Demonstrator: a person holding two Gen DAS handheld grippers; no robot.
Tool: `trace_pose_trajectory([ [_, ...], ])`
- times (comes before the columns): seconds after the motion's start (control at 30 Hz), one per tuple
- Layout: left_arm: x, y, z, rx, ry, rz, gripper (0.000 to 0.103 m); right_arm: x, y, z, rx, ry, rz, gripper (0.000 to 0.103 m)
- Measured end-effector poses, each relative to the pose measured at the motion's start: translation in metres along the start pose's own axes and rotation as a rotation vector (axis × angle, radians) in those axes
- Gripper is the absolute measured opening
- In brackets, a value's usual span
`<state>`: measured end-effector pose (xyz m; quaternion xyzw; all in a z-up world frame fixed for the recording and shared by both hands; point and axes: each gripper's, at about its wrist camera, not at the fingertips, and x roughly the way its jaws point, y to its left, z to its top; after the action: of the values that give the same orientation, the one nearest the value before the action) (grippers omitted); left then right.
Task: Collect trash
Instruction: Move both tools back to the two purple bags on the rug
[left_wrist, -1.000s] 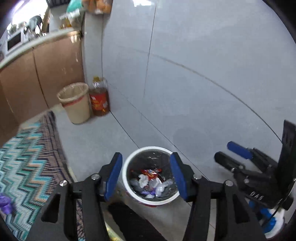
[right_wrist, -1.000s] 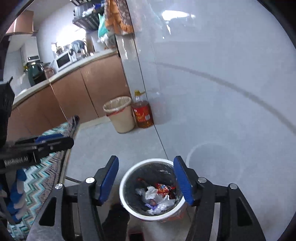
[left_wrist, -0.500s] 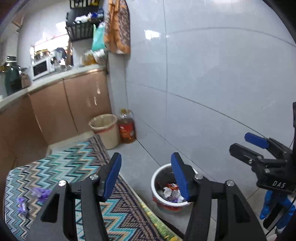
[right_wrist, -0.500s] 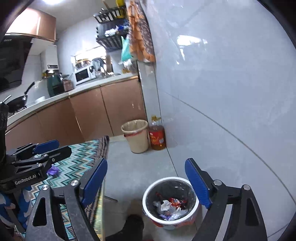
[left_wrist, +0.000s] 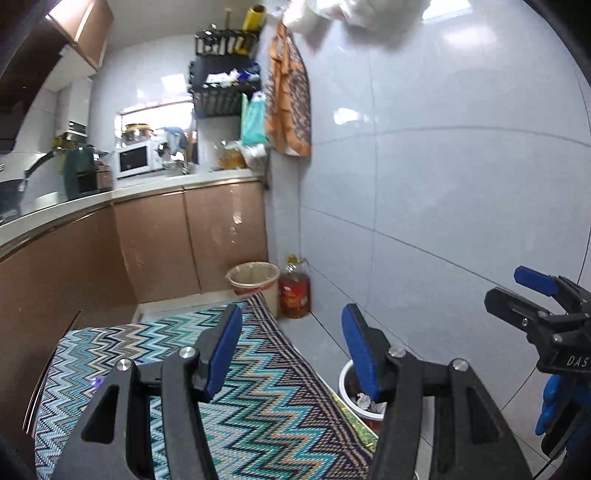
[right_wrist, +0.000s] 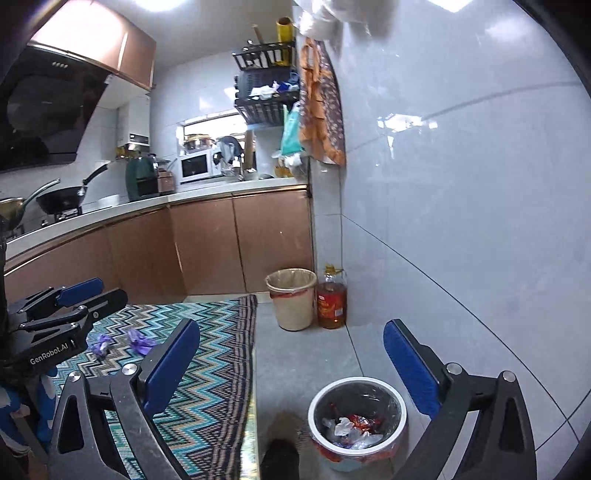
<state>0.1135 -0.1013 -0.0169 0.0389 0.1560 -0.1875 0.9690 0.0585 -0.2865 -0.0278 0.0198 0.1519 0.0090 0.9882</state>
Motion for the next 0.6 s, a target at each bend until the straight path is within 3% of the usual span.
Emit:
trace_pose_trajectory([
  [0.33, -0.053, 0.041, -0.009, -0.044, -0.074, 0.087, 0.055, -0.025, 0.050, 0.009, -0.076, -0.036, 0.055, 0.103],
  [0.47, -0.064, 0.055, -0.010, -0.045, -0.090, 0.128, 0.070, -0.028, 0.065, 0.014, -0.096, -0.042, 0.097, 0.103],
  [0.6, -0.067, 0.080, -0.013, -0.076, -0.092, 0.172, 0.070, -0.017, 0.081, 0.017, -0.117, -0.034, 0.141, 0.103],
])
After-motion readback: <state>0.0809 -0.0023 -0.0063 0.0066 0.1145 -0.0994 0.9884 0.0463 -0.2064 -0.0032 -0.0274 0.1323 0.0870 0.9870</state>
